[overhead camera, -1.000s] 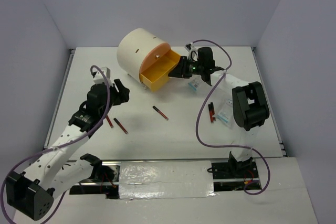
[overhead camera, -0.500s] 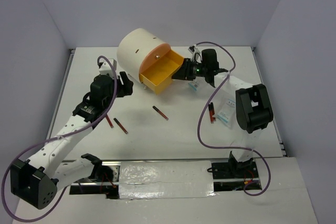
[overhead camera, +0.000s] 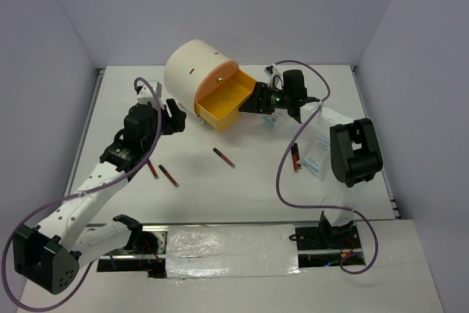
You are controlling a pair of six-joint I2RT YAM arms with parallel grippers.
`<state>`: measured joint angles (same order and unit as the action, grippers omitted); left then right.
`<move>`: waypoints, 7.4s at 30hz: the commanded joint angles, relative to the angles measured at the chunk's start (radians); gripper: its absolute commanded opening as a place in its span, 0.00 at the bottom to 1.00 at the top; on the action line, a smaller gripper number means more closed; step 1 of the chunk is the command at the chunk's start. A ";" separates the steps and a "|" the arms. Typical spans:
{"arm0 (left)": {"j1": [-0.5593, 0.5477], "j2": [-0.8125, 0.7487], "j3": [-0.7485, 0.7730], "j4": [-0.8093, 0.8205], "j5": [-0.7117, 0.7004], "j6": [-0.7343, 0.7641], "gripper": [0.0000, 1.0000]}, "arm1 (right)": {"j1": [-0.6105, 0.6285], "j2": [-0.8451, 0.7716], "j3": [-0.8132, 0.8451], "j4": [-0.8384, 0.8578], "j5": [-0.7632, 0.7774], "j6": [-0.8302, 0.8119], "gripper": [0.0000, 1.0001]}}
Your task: Organize the makeup
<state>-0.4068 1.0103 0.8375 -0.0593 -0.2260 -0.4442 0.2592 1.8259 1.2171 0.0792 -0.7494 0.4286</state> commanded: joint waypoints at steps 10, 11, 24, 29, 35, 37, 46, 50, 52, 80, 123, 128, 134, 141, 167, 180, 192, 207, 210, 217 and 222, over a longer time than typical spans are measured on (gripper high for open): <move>0.006 -0.127 -0.055 0.009 -0.029 -0.022 0.72 | -0.018 -0.220 -0.088 -0.211 0.036 -0.309 0.72; 0.006 -0.137 -0.064 0.006 -0.032 -0.027 0.72 | -0.026 -0.235 -0.115 -0.225 0.066 -0.323 0.72; 0.006 -0.332 -0.273 -0.030 -0.052 -0.168 0.76 | -0.178 -0.231 -0.105 -0.410 0.396 -0.127 0.72; 0.006 -0.397 -0.293 -0.077 -0.081 -0.188 0.77 | -0.186 -0.127 -0.038 -0.401 0.441 -0.036 0.74; 0.006 -0.461 -0.314 -0.123 -0.098 -0.218 0.77 | -0.187 0.022 0.085 -0.414 0.495 0.041 0.72; 0.006 -0.476 -0.319 -0.134 -0.101 -0.226 0.77 | -0.187 0.059 0.122 -0.400 0.495 0.048 0.70; 0.006 -0.478 -0.319 -0.137 -0.108 -0.234 0.77 | -0.189 0.167 0.203 -0.395 0.574 0.071 0.61; 0.006 -0.460 -0.316 -0.128 -0.102 -0.232 0.77 | -0.192 0.188 0.206 -0.389 0.550 0.078 0.46; 0.005 -0.457 -0.313 -0.125 -0.102 -0.231 0.77 | -0.193 0.178 0.196 -0.374 0.542 0.070 0.38; 0.006 -0.417 -0.327 -0.050 -0.079 -0.214 0.77 | -0.120 -0.258 0.372 -0.349 0.042 -1.261 0.00; 0.006 -0.507 -0.344 -0.116 -0.118 -0.226 0.76 | 0.276 -0.154 0.285 -0.296 0.400 -2.283 0.62; 0.006 -0.510 -0.344 -0.112 -0.121 -0.226 0.76 | 0.252 -0.206 0.444 -0.434 0.355 -1.836 0.62; 0.006 -0.510 -0.344 -0.105 -0.116 -0.225 0.74 | 0.131 -0.247 0.452 -0.751 0.223 -1.255 0.47; 0.006 -0.504 -0.350 -0.079 -0.098 -0.223 0.50 | -0.168 -0.384 0.142 -0.714 0.304 -0.733 0.39; 0.006 -0.490 -0.370 -0.036 -0.073 -0.235 0.60 | -0.646 -0.185 -0.151 -0.845 0.415 -0.321 0.63; 0.006 -0.512 -0.354 -0.079 -0.088 -0.243 0.60 | -0.672 -0.135 -0.200 -0.688 0.387 -0.238 0.20; 0.006 -0.515 -0.357 -0.079 -0.085 -0.240 0.60 | -0.667 -0.217 -0.036 -0.685 0.133 -0.453 0.00; 0.006 -0.510 -0.353 -0.077 -0.082 -0.234 0.61 | -0.056 -0.346 0.338 -0.691 0.062 -1.345 0.00; 0.005 -0.512 -0.345 -0.089 -0.087 -0.232 0.61 | 0.058 -0.379 0.326 -0.562 0.193 -1.578 0.00; 0.006 -0.538 -0.344 -0.112 -0.105 -0.243 0.61 | 0.239 -0.341 0.300 -0.414 0.350 -1.978 0.00; 0.006 -0.547 -0.344 -0.125 -0.110 -0.243 0.61 | 0.268 -0.272 0.312 -0.426 0.380 -2.177 0.00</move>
<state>-0.4061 0.4732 0.4641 -0.1959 -0.3183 -0.6853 0.5137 1.5162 1.5181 -0.3809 -0.4271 -1.5311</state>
